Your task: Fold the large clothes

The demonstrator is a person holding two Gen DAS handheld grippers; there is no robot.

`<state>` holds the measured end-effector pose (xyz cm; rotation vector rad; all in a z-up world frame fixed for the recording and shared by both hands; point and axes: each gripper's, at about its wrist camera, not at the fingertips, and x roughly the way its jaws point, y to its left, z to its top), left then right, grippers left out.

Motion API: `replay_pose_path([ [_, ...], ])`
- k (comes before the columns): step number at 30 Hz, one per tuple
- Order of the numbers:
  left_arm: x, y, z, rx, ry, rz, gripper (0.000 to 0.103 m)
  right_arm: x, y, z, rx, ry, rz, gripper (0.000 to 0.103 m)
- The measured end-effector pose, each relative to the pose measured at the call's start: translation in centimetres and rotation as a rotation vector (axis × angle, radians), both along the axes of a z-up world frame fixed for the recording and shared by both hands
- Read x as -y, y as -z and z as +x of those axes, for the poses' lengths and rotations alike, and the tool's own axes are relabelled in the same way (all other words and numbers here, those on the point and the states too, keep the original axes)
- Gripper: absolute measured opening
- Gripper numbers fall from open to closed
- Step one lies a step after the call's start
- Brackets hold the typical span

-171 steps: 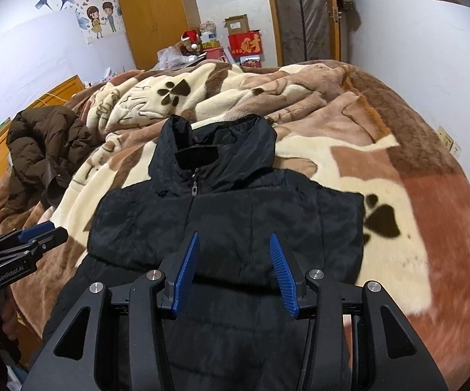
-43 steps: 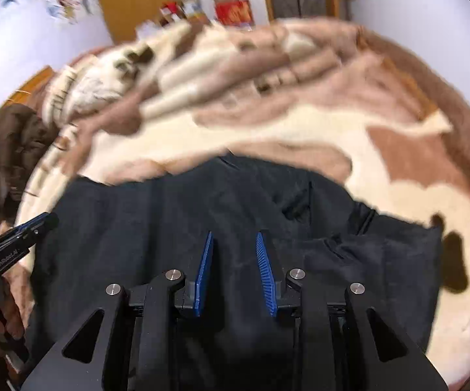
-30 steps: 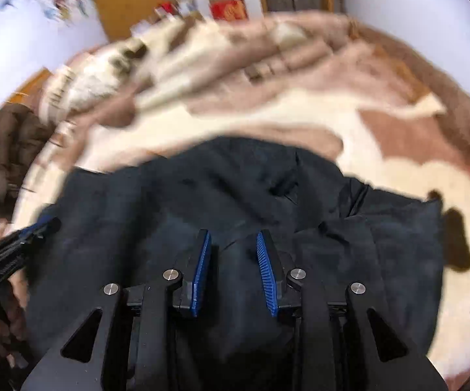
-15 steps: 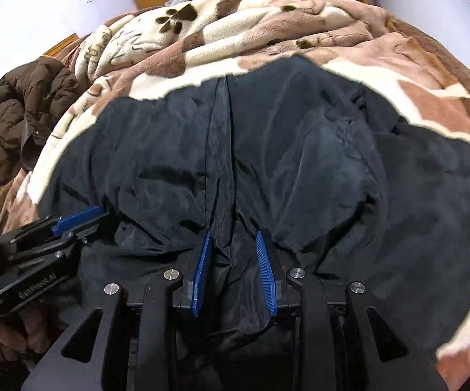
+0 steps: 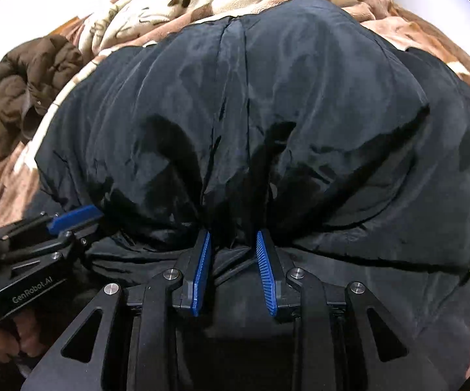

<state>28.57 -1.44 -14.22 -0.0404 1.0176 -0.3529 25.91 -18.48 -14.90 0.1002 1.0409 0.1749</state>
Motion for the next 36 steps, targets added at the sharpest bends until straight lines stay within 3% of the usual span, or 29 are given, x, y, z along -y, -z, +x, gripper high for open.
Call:
replay_pose_path([
  [8,-0.4,0.4,1.3,0.015,-0.008,0.014,0.031,-1.5,0.5,-0.2,0.033,0.003,-0.044,0.028],
  [22,0.3,0.1,-0.6,0.060,-0.014,0.022,0.031,-0.2,0.6,-1.1,0.060,0.008,-0.006,0.028],
  [26,0.1,-2.2,-1.8,0.052,-0.018,0.025,0.031,1.0,-1.8,-2.8,0.053,0.037,0.029,0.031],
  [28,-0.1,-3.9,-3.0,0.061,-0.024,0.026,0.031,1.5,-3.6,-4.4,0.072,0.057,0.043,0.040],
  [36,-2.2,-9.9,-11.4,0.156,-0.032,0.029,0.031,3.8,-9.8,-13.6,0.185,0.070,0.039,0.041],
])
